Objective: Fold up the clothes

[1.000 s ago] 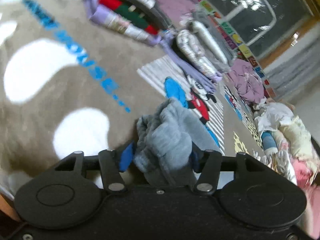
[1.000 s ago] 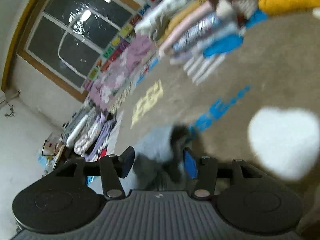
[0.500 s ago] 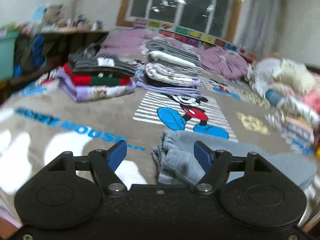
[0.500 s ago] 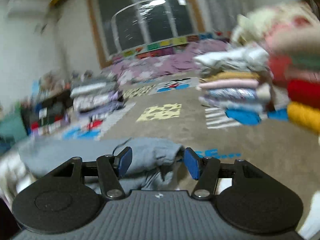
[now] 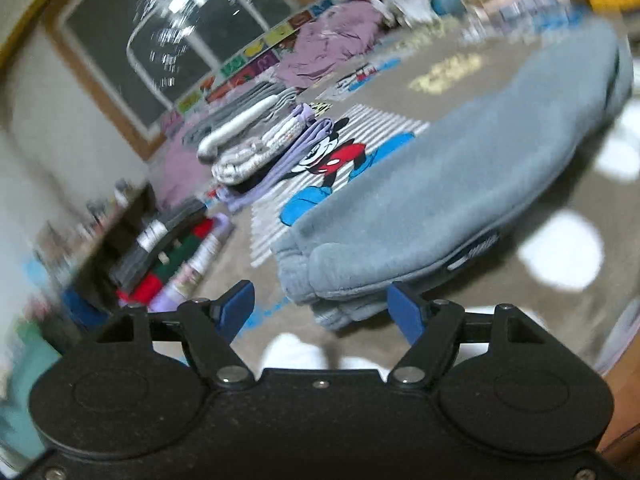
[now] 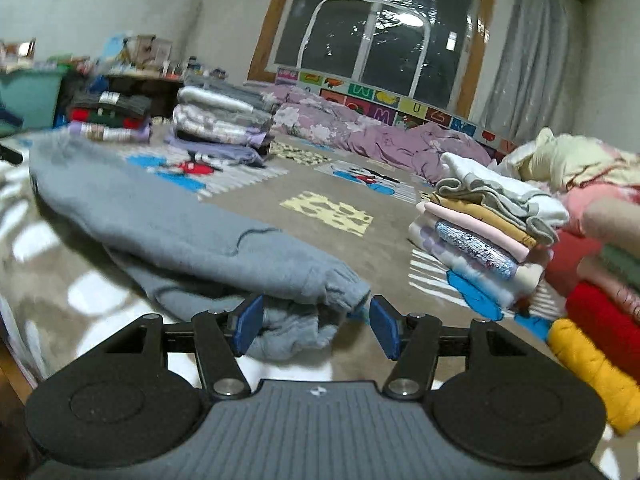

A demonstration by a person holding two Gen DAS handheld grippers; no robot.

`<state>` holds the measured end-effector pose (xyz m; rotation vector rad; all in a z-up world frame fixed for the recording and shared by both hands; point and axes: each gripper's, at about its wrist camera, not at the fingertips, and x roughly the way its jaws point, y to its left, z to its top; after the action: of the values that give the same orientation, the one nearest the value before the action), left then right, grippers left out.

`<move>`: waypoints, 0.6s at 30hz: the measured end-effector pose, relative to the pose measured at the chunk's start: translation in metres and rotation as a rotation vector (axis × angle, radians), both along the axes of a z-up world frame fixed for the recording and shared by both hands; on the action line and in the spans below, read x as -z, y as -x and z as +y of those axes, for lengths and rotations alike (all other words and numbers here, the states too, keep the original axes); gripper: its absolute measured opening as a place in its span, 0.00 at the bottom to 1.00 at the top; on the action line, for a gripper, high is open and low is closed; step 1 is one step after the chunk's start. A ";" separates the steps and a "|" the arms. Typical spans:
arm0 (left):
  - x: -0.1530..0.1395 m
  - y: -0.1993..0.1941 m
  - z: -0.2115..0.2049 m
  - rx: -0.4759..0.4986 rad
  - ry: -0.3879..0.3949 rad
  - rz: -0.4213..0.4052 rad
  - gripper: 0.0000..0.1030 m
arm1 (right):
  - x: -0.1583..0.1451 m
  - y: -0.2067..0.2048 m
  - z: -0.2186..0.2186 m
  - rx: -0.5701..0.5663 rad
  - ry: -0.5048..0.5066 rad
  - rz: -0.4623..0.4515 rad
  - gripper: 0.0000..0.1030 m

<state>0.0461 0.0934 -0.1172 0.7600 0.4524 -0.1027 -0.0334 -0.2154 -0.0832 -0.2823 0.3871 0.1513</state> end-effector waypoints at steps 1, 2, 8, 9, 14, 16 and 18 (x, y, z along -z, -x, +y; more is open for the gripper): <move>0.003 -0.002 -0.002 0.007 -0.033 -0.012 0.71 | 0.002 -0.001 0.002 -0.002 0.020 -0.002 0.58; 0.005 -0.003 -0.003 0.014 -0.063 -0.023 0.71 | 0.003 -0.001 0.004 -0.005 0.044 -0.012 0.58; 0.013 -0.011 -0.006 0.048 -0.187 -0.075 0.71 | 0.011 -0.011 0.021 -0.054 0.208 -0.067 0.62; 0.016 -0.012 -0.009 0.060 -0.213 -0.069 0.71 | 0.012 -0.013 0.024 -0.070 0.223 -0.068 0.61; 0.030 -0.019 -0.014 0.103 -0.280 -0.038 0.61 | 0.019 -0.025 0.034 -0.127 0.253 -0.047 0.59; 0.034 -0.024 -0.015 0.114 -0.283 -0.026 0.43 | 0.020 -0.029 0.032 -0.135 0.234 -0.032 0.59; 0.033 -0.027 -0.014 0.102 -0.249 -0.026 0.31 | 0.020 -0.033 0.029 -0.136 0.204 -0.017 0.50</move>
<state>0.0732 0.0793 -0.1499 1.0285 0.4058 -0.1334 -0.0001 -0.1863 -0.1034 -0.5113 0.3669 0.2427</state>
